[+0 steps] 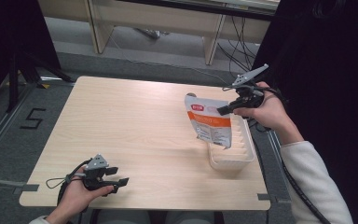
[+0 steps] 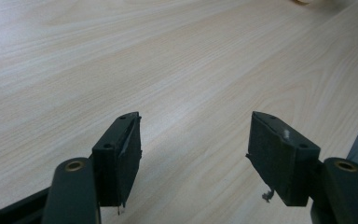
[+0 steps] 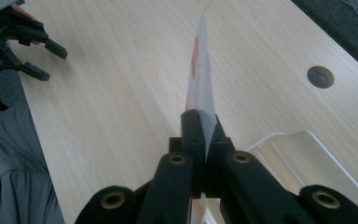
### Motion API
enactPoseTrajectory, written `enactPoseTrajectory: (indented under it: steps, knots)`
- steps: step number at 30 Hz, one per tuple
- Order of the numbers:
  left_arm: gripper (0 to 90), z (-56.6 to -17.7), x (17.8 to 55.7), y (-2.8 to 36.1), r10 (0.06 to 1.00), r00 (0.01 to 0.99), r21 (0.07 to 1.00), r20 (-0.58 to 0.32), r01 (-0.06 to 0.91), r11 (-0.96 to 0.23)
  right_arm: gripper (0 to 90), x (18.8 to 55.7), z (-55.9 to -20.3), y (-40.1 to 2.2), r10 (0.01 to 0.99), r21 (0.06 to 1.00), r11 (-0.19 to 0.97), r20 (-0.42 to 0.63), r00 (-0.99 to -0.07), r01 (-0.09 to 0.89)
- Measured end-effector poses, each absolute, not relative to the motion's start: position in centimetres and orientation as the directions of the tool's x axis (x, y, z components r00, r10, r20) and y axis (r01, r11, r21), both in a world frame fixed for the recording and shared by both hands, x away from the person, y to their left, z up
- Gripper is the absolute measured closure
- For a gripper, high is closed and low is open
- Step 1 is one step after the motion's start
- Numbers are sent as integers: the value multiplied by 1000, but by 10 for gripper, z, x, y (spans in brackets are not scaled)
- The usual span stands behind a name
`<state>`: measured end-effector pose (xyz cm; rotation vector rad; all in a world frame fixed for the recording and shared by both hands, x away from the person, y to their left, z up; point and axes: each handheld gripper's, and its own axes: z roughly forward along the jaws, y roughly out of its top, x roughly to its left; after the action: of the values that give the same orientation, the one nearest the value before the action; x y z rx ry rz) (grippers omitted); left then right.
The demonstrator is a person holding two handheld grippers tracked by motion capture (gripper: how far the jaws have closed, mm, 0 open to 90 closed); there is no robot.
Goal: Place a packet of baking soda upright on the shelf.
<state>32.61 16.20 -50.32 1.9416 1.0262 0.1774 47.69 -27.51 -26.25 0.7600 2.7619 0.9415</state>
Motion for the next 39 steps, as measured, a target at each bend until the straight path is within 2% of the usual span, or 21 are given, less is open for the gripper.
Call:
enactPoseTrajectory:
  steps: [39]
  knots:
    - [339, -503, 327, 163, 722, 643, 771, -256, 586, -248, 900, 472, -260, -314, 504, 588, 688, 35, -863, 426]
